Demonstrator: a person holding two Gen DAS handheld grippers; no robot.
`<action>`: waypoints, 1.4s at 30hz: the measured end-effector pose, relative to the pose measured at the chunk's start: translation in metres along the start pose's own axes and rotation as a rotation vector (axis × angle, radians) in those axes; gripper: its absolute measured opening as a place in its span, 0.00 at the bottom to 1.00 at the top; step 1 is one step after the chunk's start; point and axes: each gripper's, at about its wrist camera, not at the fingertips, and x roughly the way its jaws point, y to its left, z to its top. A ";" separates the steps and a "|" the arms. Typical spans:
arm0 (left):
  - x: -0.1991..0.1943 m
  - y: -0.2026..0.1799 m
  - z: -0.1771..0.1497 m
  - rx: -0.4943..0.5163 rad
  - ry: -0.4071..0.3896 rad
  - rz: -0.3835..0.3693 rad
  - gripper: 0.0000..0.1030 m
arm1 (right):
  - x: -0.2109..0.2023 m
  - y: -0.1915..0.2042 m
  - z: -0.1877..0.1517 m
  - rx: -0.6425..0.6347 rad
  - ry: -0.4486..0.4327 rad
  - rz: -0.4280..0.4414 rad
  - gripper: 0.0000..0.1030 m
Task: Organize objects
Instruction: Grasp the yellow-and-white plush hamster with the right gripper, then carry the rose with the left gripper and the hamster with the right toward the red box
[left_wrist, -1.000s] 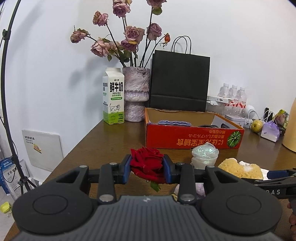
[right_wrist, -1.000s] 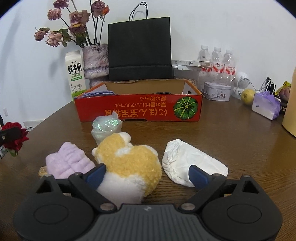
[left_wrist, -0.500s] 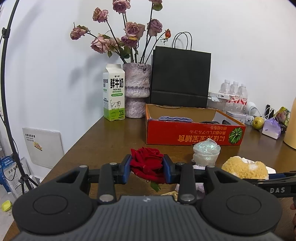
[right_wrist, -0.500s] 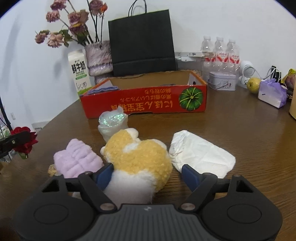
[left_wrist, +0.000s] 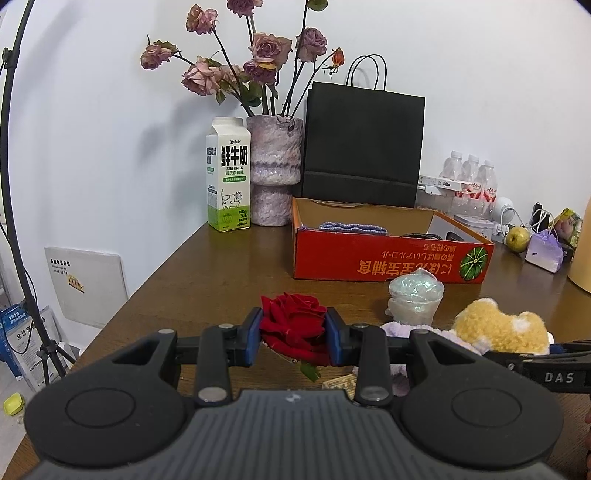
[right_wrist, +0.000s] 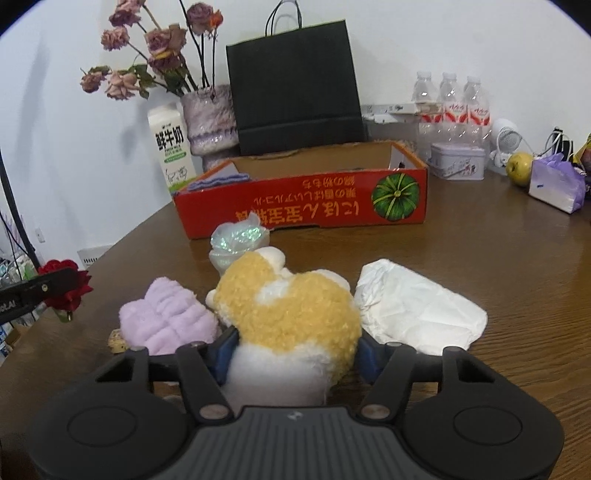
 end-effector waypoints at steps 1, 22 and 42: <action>0.000 0.000 0.000 0.000 0.001 0.001 0.35 | -0.002 -0.001 0.000 0.002 -0.011 -0.003 0.60; -0.004 -0.013 0.010 -0.019 -0.017 0.039 0.34 | -0.046 -0.009 0.011 -0.052 -0.197 0.022 0.60; 0.021 -0.081 0.082 -0.028 -0.114 0.002 0.34 | -0.023 -0.015 0.081 -0.093 -0.254 0.045 0.60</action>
